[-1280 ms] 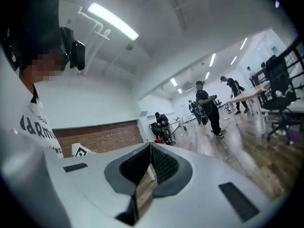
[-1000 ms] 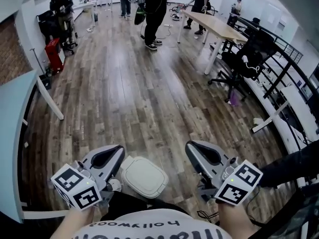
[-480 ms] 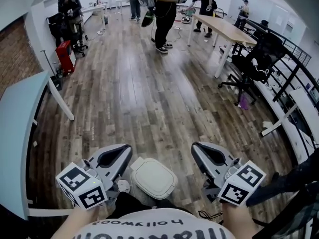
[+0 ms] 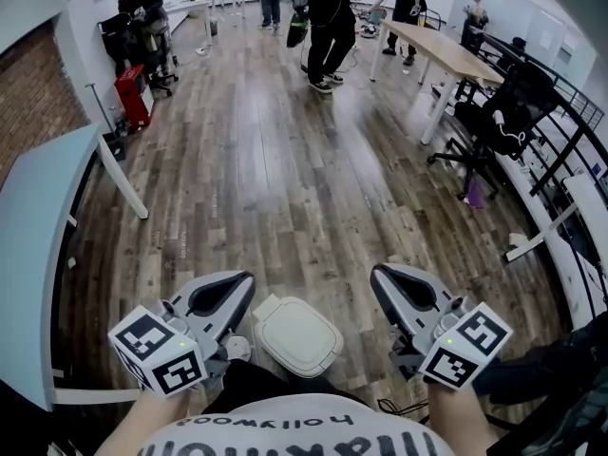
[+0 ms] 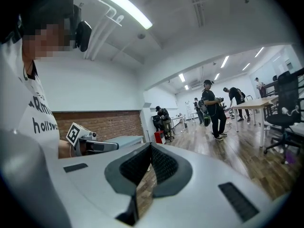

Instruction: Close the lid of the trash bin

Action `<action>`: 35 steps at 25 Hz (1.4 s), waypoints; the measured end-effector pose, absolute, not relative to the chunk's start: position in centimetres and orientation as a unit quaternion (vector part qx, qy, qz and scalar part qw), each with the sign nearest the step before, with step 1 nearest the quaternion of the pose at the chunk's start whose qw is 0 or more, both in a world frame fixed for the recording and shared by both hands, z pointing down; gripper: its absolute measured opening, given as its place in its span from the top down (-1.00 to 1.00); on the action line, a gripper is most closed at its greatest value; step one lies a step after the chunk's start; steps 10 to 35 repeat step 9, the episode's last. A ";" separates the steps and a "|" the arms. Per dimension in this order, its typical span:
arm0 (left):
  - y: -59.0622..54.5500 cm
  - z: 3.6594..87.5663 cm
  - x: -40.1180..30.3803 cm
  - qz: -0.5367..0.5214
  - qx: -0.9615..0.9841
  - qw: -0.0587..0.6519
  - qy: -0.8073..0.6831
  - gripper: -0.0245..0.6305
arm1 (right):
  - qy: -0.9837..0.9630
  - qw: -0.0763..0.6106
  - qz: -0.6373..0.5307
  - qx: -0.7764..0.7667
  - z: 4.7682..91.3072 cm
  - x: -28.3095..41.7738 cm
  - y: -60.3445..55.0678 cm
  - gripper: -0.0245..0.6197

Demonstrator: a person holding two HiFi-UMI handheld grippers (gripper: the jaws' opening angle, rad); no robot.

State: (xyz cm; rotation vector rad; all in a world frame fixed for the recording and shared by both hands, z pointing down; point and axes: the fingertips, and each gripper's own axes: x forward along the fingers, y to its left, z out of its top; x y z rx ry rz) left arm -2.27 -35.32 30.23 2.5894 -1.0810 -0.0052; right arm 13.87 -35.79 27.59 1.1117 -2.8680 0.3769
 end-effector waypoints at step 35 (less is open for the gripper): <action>-35.9 30.8 -1.8 0.001 0.907 0.170 -0.386 0.91 | -0.923 0.016 0.115 0.367 27.8 14.8 -37.0 0.90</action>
